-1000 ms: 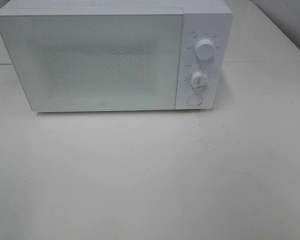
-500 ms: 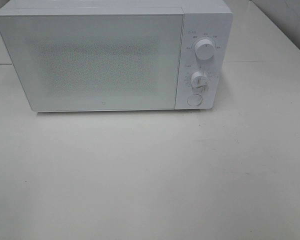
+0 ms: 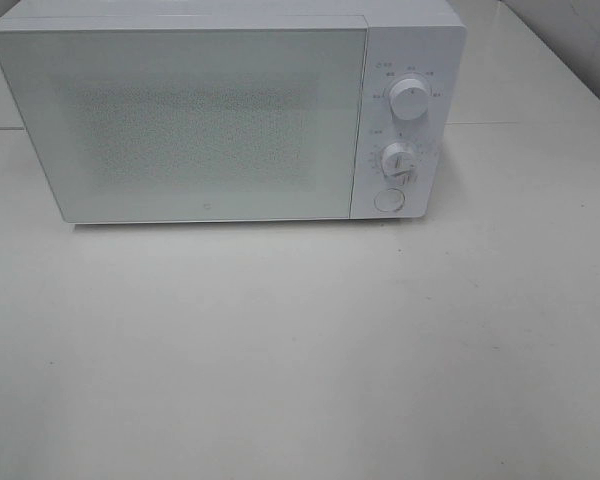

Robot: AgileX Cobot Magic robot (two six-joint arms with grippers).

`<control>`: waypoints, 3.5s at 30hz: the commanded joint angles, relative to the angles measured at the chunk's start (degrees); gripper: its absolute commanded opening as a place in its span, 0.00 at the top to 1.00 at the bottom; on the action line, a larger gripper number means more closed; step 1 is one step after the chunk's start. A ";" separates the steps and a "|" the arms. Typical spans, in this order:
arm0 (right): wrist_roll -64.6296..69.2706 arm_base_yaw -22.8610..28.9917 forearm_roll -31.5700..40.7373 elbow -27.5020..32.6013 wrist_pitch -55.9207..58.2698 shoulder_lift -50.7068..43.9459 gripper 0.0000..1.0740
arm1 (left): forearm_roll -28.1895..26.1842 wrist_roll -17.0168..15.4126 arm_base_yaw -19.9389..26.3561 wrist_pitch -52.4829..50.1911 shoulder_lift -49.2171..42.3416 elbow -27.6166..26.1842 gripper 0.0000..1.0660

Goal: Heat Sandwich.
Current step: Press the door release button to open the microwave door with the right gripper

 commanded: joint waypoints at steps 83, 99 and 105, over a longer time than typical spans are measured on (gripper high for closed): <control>-13.41 45.09 49.85 10.03 -110.41 89.90 0.29 | -0.11 -0.11 0.06 0.17 -1.26 0.17 0.03; 35.12 45.09 49.85 10.08 -109.38 89.90 0.29 | -0.11 -0.11 0.06 0.17 -1.26 0.17 0.03; 61.13 45.09 49.85 10.08 -109.38 89.90 0.32 | -0.11 -0.11 0.06 0.17 -1.26 0.17 0.03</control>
